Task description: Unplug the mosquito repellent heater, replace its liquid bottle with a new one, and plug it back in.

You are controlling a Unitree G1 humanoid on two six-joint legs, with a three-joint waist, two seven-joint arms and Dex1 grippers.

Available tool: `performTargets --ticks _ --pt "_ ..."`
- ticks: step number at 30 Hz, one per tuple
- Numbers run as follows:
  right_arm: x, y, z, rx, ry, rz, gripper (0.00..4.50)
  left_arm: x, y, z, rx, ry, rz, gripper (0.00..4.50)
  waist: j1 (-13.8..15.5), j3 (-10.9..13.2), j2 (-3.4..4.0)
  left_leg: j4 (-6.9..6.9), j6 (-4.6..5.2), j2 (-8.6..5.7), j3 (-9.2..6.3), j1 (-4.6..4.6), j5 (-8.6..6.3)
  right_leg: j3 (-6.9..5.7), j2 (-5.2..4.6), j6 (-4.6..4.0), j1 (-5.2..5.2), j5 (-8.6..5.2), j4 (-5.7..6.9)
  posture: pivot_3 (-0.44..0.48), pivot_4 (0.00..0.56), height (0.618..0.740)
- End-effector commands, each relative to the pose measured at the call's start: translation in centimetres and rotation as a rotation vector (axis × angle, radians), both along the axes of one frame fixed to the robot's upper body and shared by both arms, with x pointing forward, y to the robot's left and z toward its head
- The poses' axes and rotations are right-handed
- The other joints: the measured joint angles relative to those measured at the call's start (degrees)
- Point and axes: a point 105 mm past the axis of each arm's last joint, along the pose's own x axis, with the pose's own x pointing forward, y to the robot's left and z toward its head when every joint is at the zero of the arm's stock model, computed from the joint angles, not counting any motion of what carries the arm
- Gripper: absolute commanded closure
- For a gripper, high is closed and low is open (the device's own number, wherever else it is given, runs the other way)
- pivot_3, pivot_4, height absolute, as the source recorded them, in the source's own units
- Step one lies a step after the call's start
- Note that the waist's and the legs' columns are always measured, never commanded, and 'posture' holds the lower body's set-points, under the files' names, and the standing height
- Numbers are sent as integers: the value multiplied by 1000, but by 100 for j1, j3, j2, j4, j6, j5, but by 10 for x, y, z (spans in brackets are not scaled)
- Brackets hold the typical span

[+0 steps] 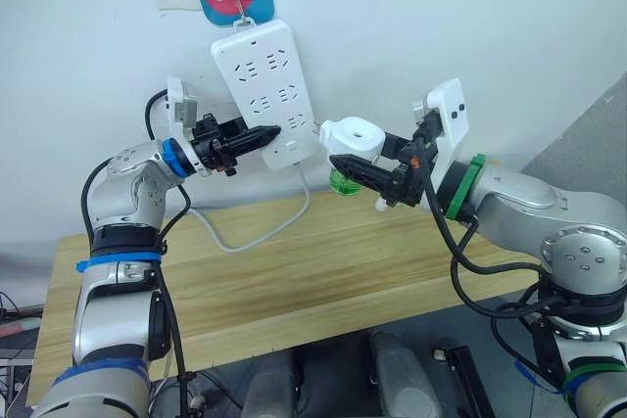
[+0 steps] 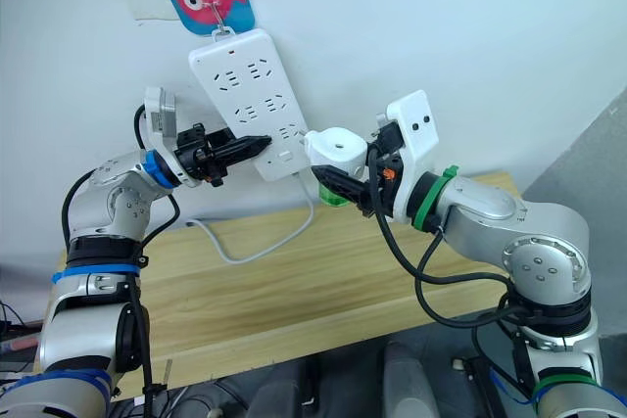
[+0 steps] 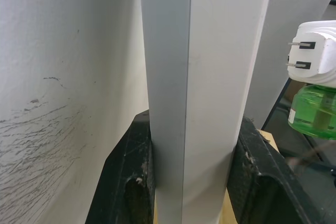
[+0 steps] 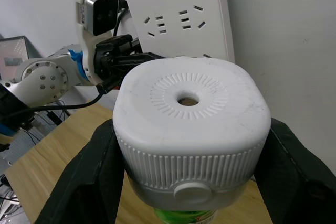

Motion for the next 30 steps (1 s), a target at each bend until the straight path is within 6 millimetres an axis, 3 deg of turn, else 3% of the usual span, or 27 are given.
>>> performTargets --ticks 1,7,18,30 --pt "-6 7 17 -3 -60 14 1546 -4 2 15 18 -77 9 3191 -1 8 2 0 0 0 0 0 0 0 0 0 -1 0 1 -297 318 734" --pt "4 17 18 -72 -66 -66 1546 -3 -1 16 24 -87 30 3191 5 50 -3 1 0 1 -2 0 0 0 -1 0 0 0 0 -287 330 734" --pt "17 34 12 -49 -18 -198 1546 -4 -4 19 24 -94 46 3191 16 120 -1 1 -1 0 -3 -1 0 1 -3 0 -2 0 3 -264 350 734" --pt "15 50 13 -16 -5 -168 1546 -5 -5 21 31 -93 43 3191 24 125 2 1 -1 -2 -3 -1 0 -1 -2 0 -2 0 2 -251 344 734"
